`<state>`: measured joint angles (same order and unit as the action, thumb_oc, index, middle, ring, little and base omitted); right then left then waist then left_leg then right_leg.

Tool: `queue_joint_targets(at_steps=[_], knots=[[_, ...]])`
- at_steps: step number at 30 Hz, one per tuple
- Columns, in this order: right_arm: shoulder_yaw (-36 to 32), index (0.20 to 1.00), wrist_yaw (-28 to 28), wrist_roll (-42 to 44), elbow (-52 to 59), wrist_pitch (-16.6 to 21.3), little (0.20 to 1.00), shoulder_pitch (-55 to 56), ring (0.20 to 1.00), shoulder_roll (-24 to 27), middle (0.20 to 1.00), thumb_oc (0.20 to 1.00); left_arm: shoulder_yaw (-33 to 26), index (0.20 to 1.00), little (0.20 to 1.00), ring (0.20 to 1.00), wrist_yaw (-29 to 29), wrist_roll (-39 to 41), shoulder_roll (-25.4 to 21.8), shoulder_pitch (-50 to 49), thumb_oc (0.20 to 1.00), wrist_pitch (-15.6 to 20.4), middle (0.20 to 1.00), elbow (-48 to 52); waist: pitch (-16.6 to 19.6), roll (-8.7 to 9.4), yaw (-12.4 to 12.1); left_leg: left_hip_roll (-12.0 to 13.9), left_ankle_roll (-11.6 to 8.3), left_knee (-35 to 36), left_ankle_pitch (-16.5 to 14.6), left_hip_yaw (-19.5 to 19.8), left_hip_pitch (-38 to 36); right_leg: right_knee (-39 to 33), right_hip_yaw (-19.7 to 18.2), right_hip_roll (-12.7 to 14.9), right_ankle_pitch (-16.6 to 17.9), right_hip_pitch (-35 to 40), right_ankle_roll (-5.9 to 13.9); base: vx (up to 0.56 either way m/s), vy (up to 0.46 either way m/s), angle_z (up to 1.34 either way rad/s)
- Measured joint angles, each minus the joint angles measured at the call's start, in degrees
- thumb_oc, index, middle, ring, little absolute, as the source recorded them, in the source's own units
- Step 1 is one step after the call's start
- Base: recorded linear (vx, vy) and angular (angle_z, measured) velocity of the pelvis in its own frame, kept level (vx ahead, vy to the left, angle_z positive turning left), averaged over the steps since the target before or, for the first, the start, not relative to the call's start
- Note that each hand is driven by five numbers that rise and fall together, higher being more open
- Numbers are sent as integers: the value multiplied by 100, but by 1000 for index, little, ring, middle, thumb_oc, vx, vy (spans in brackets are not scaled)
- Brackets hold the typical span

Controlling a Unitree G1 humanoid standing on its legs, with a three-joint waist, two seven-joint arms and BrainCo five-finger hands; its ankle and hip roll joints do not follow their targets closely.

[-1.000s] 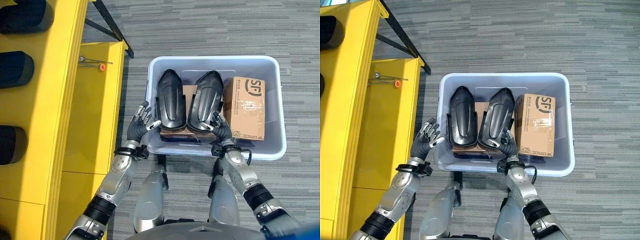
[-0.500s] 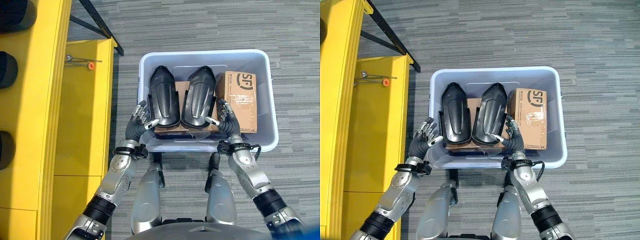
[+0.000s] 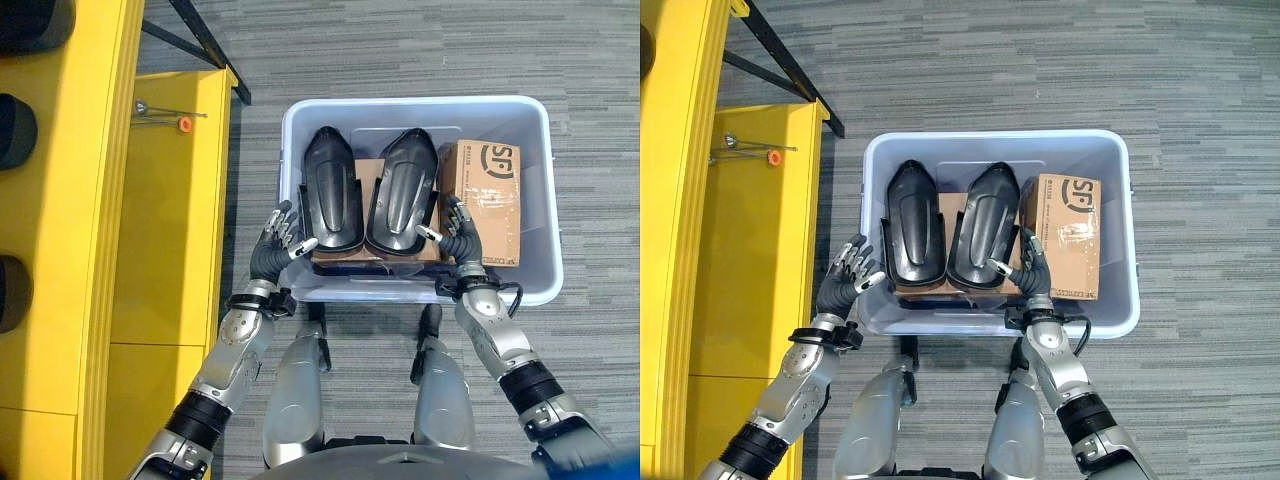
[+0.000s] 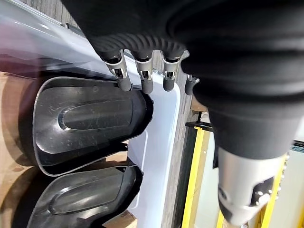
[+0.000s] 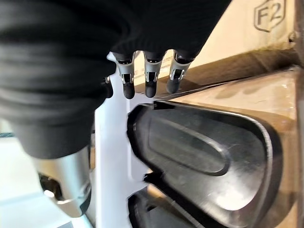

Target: Move parts from the plastic box to the shelf.

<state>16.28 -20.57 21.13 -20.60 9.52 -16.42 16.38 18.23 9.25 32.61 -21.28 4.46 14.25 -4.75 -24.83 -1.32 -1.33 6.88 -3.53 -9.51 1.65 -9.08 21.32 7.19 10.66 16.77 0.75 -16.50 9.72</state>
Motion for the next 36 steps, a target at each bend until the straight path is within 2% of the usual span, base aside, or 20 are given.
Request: queue_joint_targets(at_steps=[4,9,13,22,28,36], knots=[[-6,1000,-54,0,-247,-1,1000,-71,1000,-3,1000,1000,-1,1000,1000,1000,18,3,-2,23,1000,16,1000,1,-56,-103,-133,-8,0,1,0,2,11,2,3,9,-1,-14,0,0,0,0],[-27,1000,-142,2,-401,0,1000,-263,1000,-8,1000,1000,-5,1000,1000,1000,77,9,-3,15,1000,37,1000,7,-86,-163,-140,-13,1,-39,0,30,132,33,22,18,-2,-113,0,-3,4,2],[-62,1000,-305,31,-1156,70,1000,-738,1000,-70,1000,1000,26,1000,1000,1000,117,16,-29,94,1000,56,1000,17,-169,-214,-194,-36,39,-79,27,33,302,145,12,53,-7,-309,0,-2,5,1],[-234,1000,-484,295,-1704,84,1000,-1068,1000,-75,1000,1000,35,1000,1000,1000,239,53,-33,128,1000,94,1000,17,-251,-274,-232,-34,54,-154,34,33,382,289,-27,71,-29,-431,-16,0,0,0],[-467,1000,-690,401,-1666,107,1000,-1015,1000,-231,1000,1000,39,1000,1000,1000,266,51,-35,136,1000,141,1000,20,-271,-282,-152,-38,78,-220,51,35,586,386,-51,87,-32,-660,-21,0,0,0],[-455,1000,-787,404,-1296,142,1000,-766,1000,-240,1000,1000,49,1000,1000,1000,384,51,-38,140,1000,155,1000,22,-319,-231,-105,-34,88,-269,45,28,632,446,-81,93,-32,-715,-21,0,0,0]])
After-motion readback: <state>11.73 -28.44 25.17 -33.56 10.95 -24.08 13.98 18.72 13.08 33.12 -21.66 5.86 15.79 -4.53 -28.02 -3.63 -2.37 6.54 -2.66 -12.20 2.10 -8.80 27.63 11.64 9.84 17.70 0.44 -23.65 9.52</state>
